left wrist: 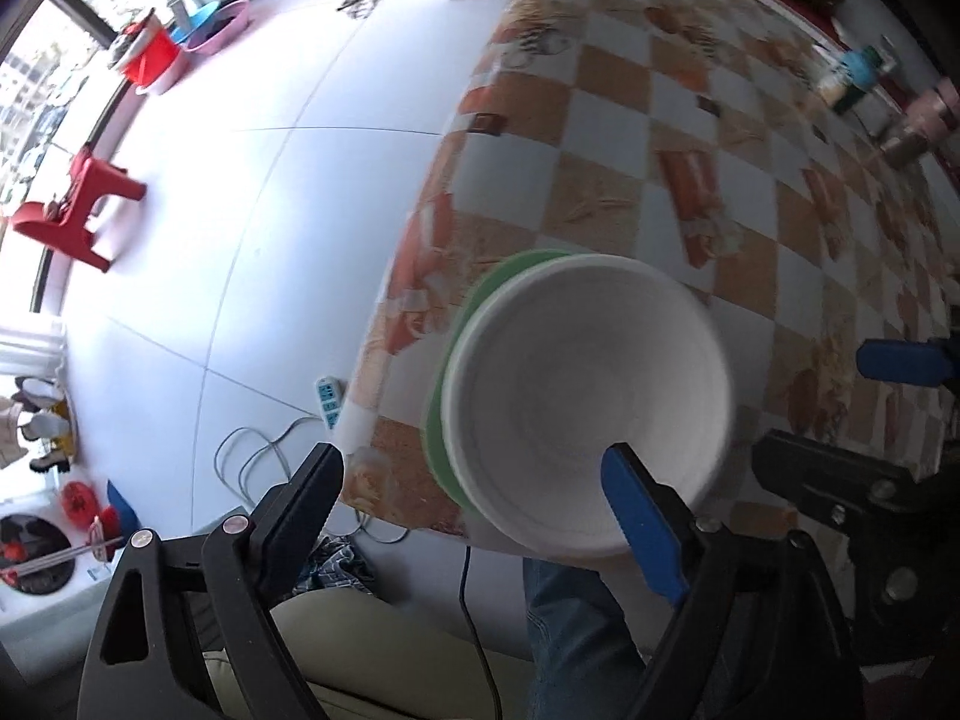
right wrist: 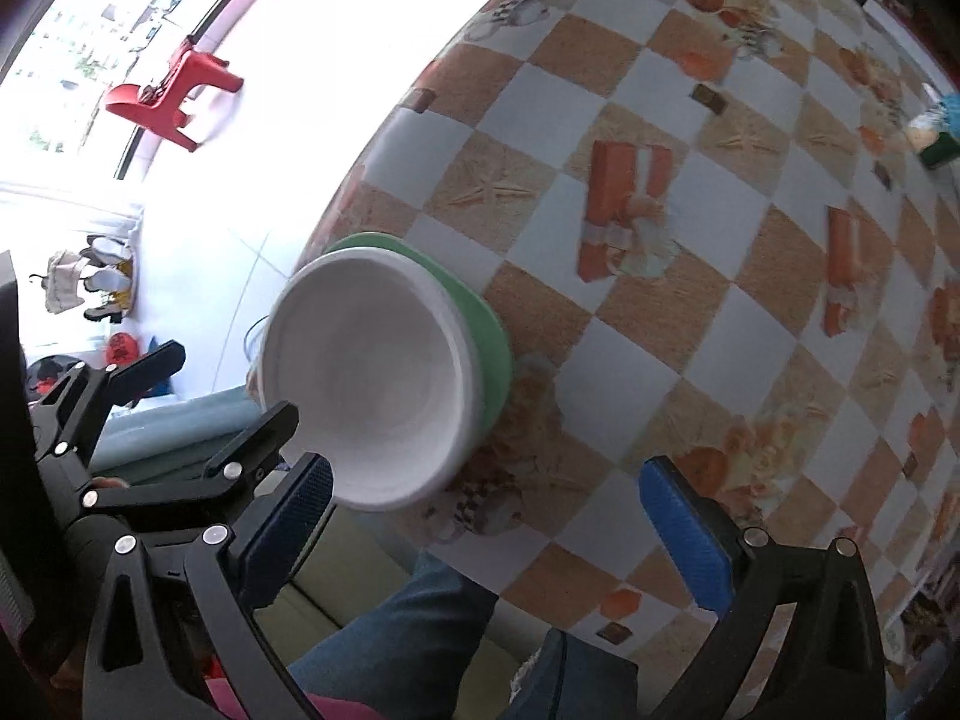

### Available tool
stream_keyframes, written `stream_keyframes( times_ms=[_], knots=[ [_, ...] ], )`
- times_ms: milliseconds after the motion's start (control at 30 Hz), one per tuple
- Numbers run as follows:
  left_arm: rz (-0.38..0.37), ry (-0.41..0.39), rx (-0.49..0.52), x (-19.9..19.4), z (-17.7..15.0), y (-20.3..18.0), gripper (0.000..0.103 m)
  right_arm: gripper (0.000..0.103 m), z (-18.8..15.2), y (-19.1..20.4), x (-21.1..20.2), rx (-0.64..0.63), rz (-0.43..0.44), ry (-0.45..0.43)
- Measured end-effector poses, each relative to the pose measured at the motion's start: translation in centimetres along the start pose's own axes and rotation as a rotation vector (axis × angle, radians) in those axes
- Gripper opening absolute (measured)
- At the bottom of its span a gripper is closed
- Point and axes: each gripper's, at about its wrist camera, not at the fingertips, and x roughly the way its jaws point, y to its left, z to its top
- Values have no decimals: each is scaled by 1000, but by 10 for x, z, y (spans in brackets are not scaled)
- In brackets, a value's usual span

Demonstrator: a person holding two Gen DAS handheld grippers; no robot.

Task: Organize plates and bowls

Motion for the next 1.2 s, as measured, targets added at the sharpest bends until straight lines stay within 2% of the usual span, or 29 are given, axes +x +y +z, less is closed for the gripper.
stream_keyframes(
  times_ms=[267, 467, 900, 1200],
  knots=[
    [5, 7, 94, -10, -10, -19, 90, 103, -14, -9, -6, 46, -59, -9],
    [5, 4, 81, -12, -5, -17, 90, 103, -19, -12, -8, 58, -60, 0],
    [4, 19, 133, -10, -4, -27, 90, 103, -20, -10, -7, 70, -59, 4],
    [-6, 31, 119, -8, -6, -27, 90, 103, -21, -11, -5, 70, -61, 16]
  ],
)
